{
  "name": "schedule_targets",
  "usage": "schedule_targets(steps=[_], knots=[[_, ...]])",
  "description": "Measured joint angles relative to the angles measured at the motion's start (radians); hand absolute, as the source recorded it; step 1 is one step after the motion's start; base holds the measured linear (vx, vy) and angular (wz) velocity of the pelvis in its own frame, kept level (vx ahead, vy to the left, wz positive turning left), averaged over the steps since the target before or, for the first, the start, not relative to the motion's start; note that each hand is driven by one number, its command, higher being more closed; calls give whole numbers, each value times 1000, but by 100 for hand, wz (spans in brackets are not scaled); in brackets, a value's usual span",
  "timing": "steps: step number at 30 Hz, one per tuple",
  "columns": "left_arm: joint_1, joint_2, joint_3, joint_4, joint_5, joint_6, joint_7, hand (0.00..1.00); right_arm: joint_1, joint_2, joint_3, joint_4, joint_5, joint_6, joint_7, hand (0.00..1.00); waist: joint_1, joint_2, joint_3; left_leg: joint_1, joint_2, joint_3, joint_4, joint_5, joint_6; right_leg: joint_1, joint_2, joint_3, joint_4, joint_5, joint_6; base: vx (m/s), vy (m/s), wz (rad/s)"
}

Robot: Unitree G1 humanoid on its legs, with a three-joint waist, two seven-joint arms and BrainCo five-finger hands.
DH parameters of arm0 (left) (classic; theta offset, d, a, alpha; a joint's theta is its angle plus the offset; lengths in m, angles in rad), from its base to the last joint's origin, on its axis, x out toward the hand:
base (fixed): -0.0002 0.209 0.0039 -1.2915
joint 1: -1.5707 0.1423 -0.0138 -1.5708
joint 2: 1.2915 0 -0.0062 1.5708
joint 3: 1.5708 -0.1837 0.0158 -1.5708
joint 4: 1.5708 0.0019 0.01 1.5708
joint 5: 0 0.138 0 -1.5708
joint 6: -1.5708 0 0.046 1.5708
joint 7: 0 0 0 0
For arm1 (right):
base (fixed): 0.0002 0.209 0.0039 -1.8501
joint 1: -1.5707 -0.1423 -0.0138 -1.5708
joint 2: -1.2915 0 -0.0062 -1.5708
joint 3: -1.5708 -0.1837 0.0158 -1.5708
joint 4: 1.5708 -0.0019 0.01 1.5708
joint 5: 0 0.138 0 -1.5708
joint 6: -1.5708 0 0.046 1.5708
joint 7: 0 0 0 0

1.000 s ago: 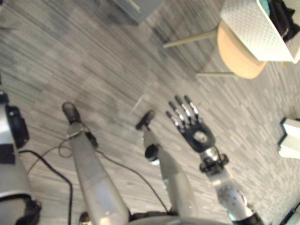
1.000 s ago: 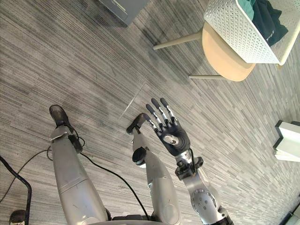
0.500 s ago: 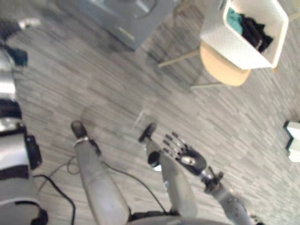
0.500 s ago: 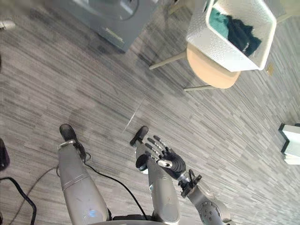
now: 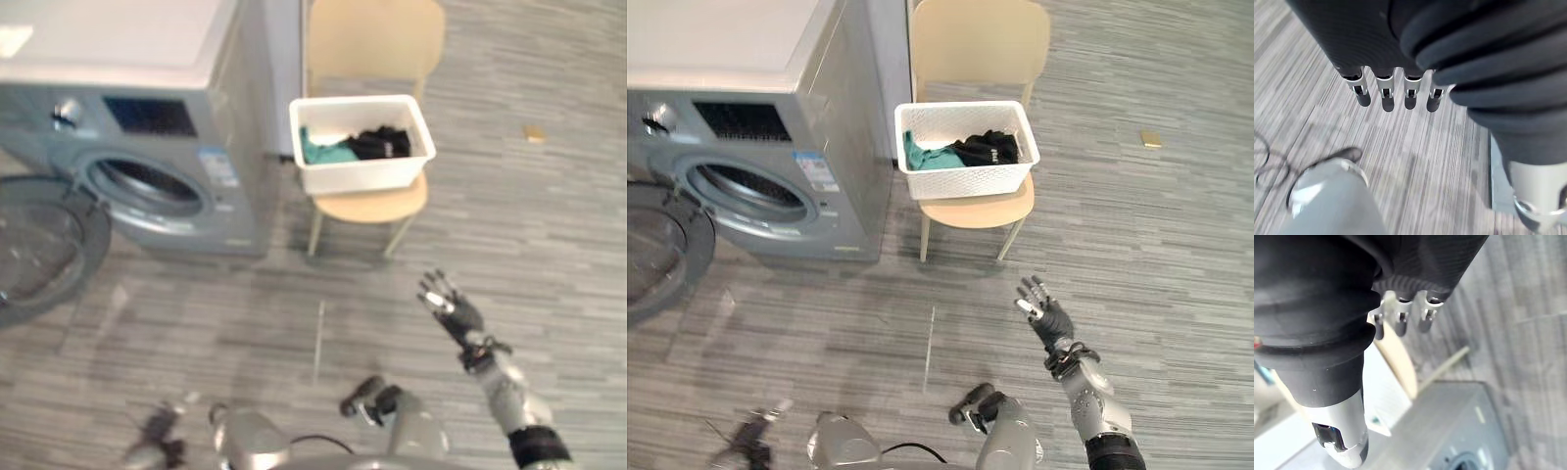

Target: Pick up the laundry basket with both hands and put the clothes into the washing machine.

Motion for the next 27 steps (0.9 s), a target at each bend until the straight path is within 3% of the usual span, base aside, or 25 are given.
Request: schedule_targets(steps=[1, 3, 4, 5, 6, 7, 8, 9, 10, 11, 14, 15, 17, 18, 19, 20, 21, 22, 24, 25, 26, 27], knots=[[30, -53, -17, -43, -38, -13, 10, 0, -21, 2, 7, 1, -28, -17, -23, 0, 4, -8, -6, 29, 11, 2, 0, 88, -9, 4, 22, 29, -3, -15, -9, 129, -290, -67], [79, -107, -15, -108, -92, -38, 51, 0, -72, 3, 15, 1, -70, -36, -50, 0, 6, -9, -9, 50, 70, 2, 76, 196, 118, 57, 99, 57, -76, -15, -16, 119, -325, -82], [110, -101, -17, -131, -123, -60, 61, 0, -106, 3, 23, 0, -101, -58, -68, 0, 23, -11, -9, 24, 120, -12, 184, 246, 260, 106, 157, 83, -151, -8, -14, 110, -355, -88], [117, -91, -27, -129, -150, -73, 61, 0, -145, 0, 37, 3, -129, -80, -96, 0, 41, -31, -4, -35, 86, -91, 329, 159, 278, 149, 193, 118, -225, 5, 3, 101, -336, -91], [119, -86, -38, -123, -160, -73, 60, 0, -166, 0, 50, 4, -141, -89, -109, 0, 52, -38, -6, -62, 39, -126, 376, 112, 252, 167, 205, 138, -268, 9, 10, 162, -322, -83], [124, -98, -54, -109, -178, -72, 60, 0, -215, -5, 80, 4, -146, -94, -123, 0, 56, -33, -12, -126, -52, -191, 416, 32, 205, 215, 221, 129, -334, 16, 19, 180, -188, -58], [137, -103, -73, -114, -179, -75, 60, 0, -252, -17, 112, -2, -146, -102, -129, 0, 52, -33, -12, -173, -100, -196, 432, 0, 168, 221, 202, 174, -273, 15, -17, 321, -156, -46], [136, -105, -85, -106, -179, -76, 54, 0, -275, -23, 123, -4, -146, -105, -130, 0, 63, -26, -4, -196, -126, -180, 429, -19, 153, 263, 226, 183, -318, 8, -4, 315, -81, -8], [128, -114, -94, -89, -184, -65, 47, 0, -291, -21, 126, -1, -143, -106, -137, 0, 74, 13, -12, -235, -145, -162, 376, -43, 166, 315, 276, 150, -372, 13, 7, 333, -72, 12], [127, -100, -107, -84, -192, -64, 42, 0, -310, -3, 142, -1, -143, -106, -142, 0, 89, -9, -20, -250, -213, -102, 299, -69, 197, 322, 280, 144, -390, 4, 5, 231, -80, 25], [126, -100, -106, -80, -201, -64, 42, 0, -452, 26, 208, 11, -143, -112, -158, 0, 112, -42, -16, -292, -378, -89, 110, -64, 199, 344, 301, 144, -448, 17, -4, 301, -63, 2], [117, -92, -107, -59, -206, -62, 41, 0, -539, 57, 248, 54, -144, -132, -170, 0, 143, -61, -18, -262, -438, -101, 7, -68, 277, 363, 316, 158, -470, 17, 5, 455, -24, -2], [102, -85, -103, -44, -221, -55, 41, 0, -578, 114, 284, 113, -146, -131, -178, 0, 168, -71, -18, -217, -429, -124, 42, -84, 315, 402, 303, 195, -411, 39, 47, 504, 39, 20], [102, -83, -103, -35, -233, -54, 41, 0, -578, 136, 299, 134, -155, -127, -177, 0, 169, -70, -17, -193, -416, -135, 62, -90, 325, 400, 286, 207, -311, 53, 71, 366, 79, 28], [102, -77, -106, -26, -243, -50, 40, 0, -577, 152, 322, 144, -175, -121, -175, 0, 166, -67, -16, -154, -392, -156, 65, -92, 323, 358, 245, 219, -101, 106, 134, 353, 50, 27], [101, -72, -111, -22, -250, -49, 40, 0, -579, 152, 331, 142, -186, -121, -173, 0, 163, -64, -14, -133, -383, -171, 62, -92, 322, 327, 218, 230, 8, 124, 157, 261, -8, 41], [96, -69, -125, -16, -256, -48, 41, 0, -579, 148, 332, 138, -203, -122, -169, 0, 160, -55, -8, -109, -374, -190, 54, -92, 322, 284, 187, 247, 123, 119, 167, 356, -99, 57], [86, -64, -126, -13, -256, -47, 42, 0, -581, 137, 334, 135, -222, -122, -168, 0, 163, -60, -9, -77, -368, -203, 33, -92, 322, 248, 151, 269, 189, 100, 152, 267, -128, 69], [86, -60, -123, -17, -257, -49, 43, 0, -598, 135, 356, 133, -224, -125, -163, 0, 159, -64, -14, -40, -368, -239, -29, -98, 299, 207, 129, 321, 111, 59, 99, 264, -199, 67], [78, -55, -124, -19, -257, -50, 43, 0, -606, 126, 371, 109, -224, -129, -155, 0, 147, -69, -17, -57, -369, -294, -52, -107, 236, 182, 132, 369, -43, 55, 87, 202, -257, 94], [61, -48, -123, -19, -257, -51, 43, 0, -609, 112, 375, 92, -225, -129, -150, 0, 136, -84, -20, -92, -377, -333, -48, -115, 191, 164, 135, 425, -177, 59, 83, 171, -341, 130], [38, -30, -124, -18, -256, -48, 47, 0, -610, 102, 375, 90, -227, -128, -154, 0, 141, -127, -21, -137, -404, -375, -16, -115, 177, 152, 124, 526, -335, 123, 73, 126, -308, 114]])
